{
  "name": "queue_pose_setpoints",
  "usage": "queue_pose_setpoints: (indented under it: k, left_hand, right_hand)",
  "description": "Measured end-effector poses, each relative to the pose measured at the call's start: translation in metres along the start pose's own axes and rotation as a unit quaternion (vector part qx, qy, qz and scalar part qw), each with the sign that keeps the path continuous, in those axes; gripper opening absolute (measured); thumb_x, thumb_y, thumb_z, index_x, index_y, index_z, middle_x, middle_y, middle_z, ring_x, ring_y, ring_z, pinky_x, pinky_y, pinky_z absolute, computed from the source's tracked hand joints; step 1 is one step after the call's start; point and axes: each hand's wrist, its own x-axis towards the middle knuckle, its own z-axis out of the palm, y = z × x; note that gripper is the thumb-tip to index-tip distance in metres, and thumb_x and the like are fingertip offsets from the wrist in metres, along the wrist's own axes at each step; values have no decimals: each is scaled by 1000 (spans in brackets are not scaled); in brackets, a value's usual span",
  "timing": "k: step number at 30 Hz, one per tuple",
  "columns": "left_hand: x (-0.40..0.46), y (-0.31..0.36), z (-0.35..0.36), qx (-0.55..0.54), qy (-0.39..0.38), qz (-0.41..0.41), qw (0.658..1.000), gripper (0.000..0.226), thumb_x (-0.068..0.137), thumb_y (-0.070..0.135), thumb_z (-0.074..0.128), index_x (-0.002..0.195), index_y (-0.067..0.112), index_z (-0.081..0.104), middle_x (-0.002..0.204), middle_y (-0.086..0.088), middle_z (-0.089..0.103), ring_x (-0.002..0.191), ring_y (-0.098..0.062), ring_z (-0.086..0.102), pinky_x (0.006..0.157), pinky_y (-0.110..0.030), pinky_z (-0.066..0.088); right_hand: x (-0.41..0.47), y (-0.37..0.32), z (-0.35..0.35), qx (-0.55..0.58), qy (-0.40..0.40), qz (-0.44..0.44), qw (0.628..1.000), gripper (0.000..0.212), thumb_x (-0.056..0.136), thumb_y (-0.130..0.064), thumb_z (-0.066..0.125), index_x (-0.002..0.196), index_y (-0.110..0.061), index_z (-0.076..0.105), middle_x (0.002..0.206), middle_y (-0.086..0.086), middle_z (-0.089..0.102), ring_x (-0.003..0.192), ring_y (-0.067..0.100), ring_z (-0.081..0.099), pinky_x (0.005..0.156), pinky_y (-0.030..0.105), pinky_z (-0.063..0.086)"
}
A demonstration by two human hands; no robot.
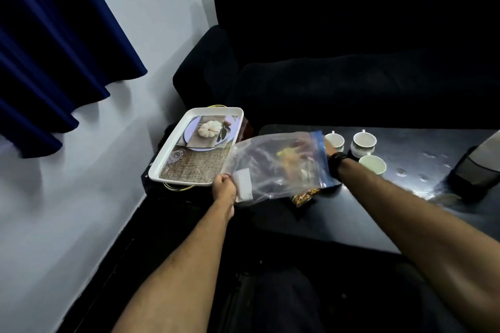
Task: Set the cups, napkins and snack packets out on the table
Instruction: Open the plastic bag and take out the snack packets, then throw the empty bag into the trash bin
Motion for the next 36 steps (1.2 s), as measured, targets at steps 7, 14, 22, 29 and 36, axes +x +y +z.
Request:
queue_pose_setpoints:
  k: [7, 14, 22, 29, 36]
  left_hand:
    - [-33, 30, -1, -108, -44, -18, 993, 60, 96, 62, 39, 99, 6, 58, 83, -10, 66, 71, -24, 66, 54, -29, 54]
    - [-68, 57, 9, -120, -215, 15, 969, 55, 76, 34, 80, 118, 5, 61, 107, -14, 73, 72, -17, 75, 56, -30, 59]
    - [-119, 93, 49, -88, -384, 67, 917, 34, 86, 9, 71, 119, 11, 63, 113, -8, 73, 113, -25, 66, 73, -29, 57]
    - [-139, 112, 85, -152, -232, 82, 957, 45, 79, 2, 79, 121, -4, 63, 104, -17, 71, 82, -24, 71, 71, -32, 61]
    - [-152, 127, 118, -193, -184, 67, 961, 31, 79, 2, 77, 106, 11, 68, 97, -8, 72, 75, -18, 73, 69, -32, 61]
  right_hand:
    - [-33, -7, -36, 135, -78, 40, 987, 71, 80, -70, 52, 131, -21, 54, 118, -2, 62, 110, 24, 59, 94, 44, 41]
    - [-50, -23, -19, -19, -7, -98, 995, 81, 84, 11, 64, 150, -13, 24, 142, 9, 44, 116, 21, 53, 84, 23, 48]
    - [-84, -44, 0, -87, -88, -204, 971, 53, 86, 26, 44, 136, 9, 40, 126, 18, 52, 109, 22, 57, 90, 27, 52]
    - [-115, -53, -39, -24, -38, -237, 971, 40, 88, 16, 51, 127, 11, 52, 119, 18, 60, 100, 17, 61, 89, 23, 50]
    - [-148, -41, -62, 37, 14, -234, 971, 74, 93, -7, 57, 151, -31, 18, 140, 10, 43, 103, 24, 60, 61, 23, 55]
